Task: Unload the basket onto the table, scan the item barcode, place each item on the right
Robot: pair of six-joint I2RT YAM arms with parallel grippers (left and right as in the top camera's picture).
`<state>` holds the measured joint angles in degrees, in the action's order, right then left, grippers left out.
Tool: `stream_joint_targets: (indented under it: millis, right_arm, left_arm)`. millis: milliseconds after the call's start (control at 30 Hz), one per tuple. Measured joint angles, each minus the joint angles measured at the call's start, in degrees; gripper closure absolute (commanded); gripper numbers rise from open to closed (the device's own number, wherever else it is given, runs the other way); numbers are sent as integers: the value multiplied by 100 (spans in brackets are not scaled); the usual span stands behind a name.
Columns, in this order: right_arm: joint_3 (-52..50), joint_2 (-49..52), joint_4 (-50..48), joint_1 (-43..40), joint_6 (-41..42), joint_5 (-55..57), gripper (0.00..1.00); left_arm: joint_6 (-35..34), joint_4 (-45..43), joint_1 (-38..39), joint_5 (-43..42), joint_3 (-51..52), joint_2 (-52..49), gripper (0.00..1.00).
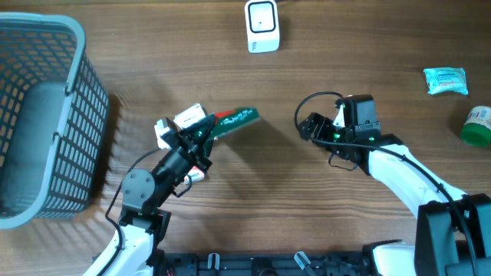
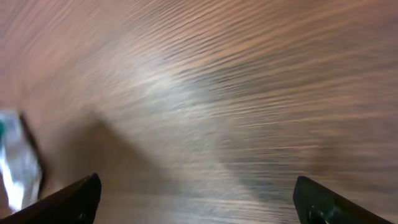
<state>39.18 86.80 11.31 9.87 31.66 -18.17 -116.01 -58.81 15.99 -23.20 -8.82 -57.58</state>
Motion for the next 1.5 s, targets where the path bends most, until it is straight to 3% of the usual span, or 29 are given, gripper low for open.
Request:
stream_joint_targets:
  millis: [33,67,167,200,267,300,400,533,567,733,900,1100,1133,1167,1200,1233,1400,1433,1467,1500]
  right_arm:
    - [-2,0,-22,0,-424,-284,17]
    - [-2,0,-46,0,-678,-476,20]
    - [-2,0,-378,-7,-1899,-1578,18]
    - [0,0,-586,-7,-2520,-2166,21]
    - [-2,0,-1165,7,-3362,-2719,37]
    - [-2,0,-1408,4,-3547,-2721,37]
    - [-2,0,-2107,4,-4297,-2929,35]
    - [0,0,-3095,4,-5519,-4317,28]
    - [-2,0,-3442,11,-5731,-4666,0]
    - [55,442,-4916,422,-6177,-5410,0]
    - [321,1316,-4933,531,-6199,-5571,0]
    - [938,1589,-5040,535,-5978,-5775,1]
    - [968,1589,-5062,535,-5949,-5792,7]
    - [977,1589,-5082,535,-5890,-5834,28]
    - [977,1589,-4977,535,-5860,-5982,79]
    - [981,1591,-4896,535,-5812,-6072,96]
    - [984,1606,-4345,538,-5630,-6175,96]
    - [984,1606,-4382,535,-5449,-6181,96]
    - [984,1613,-4465,535,-5213,-6220,96]
    - [979,1620,-4951,522,-4369,-6308,96]
  left_arm:
    - [0,-315,0,184,-2,-9,96]
    - [2,-511,0,291,-7,0,96]
    - [2,-509,0,415,-7,0,96]
    - [2,-463,0,452,-7,0,96]
    - [2,-457,0,487,-7,0,96]
    - [2,-455,0,496,-7,0,96]
    - [2,-452,0,494,-9,0,96]
    - [2,-450,0,494,-9,0,96]
    - [0,-450,0,494,-9,0,96]
    - [2,-448,98,494,-13,0,96]
    - [2,-444,632,498,-39,0,96]
    - [2,-446,1283,691,-122,0,96]
    - [2,-446,1322,723,-122,0,96]
    - [0,-444,1353,761,-122,0,96]
    - [2,-444,1366,824,-122,0,96]
    - [2,-444,1366,879,-122,0,96]
    - [2,-424,1366,988,-122,0,94]
    - [2,-424,1366,988,-122,0,79]
    - [2,-428,1366,988,-122,0,37]
    - [0,-433,1366,1005,-131,0,0]
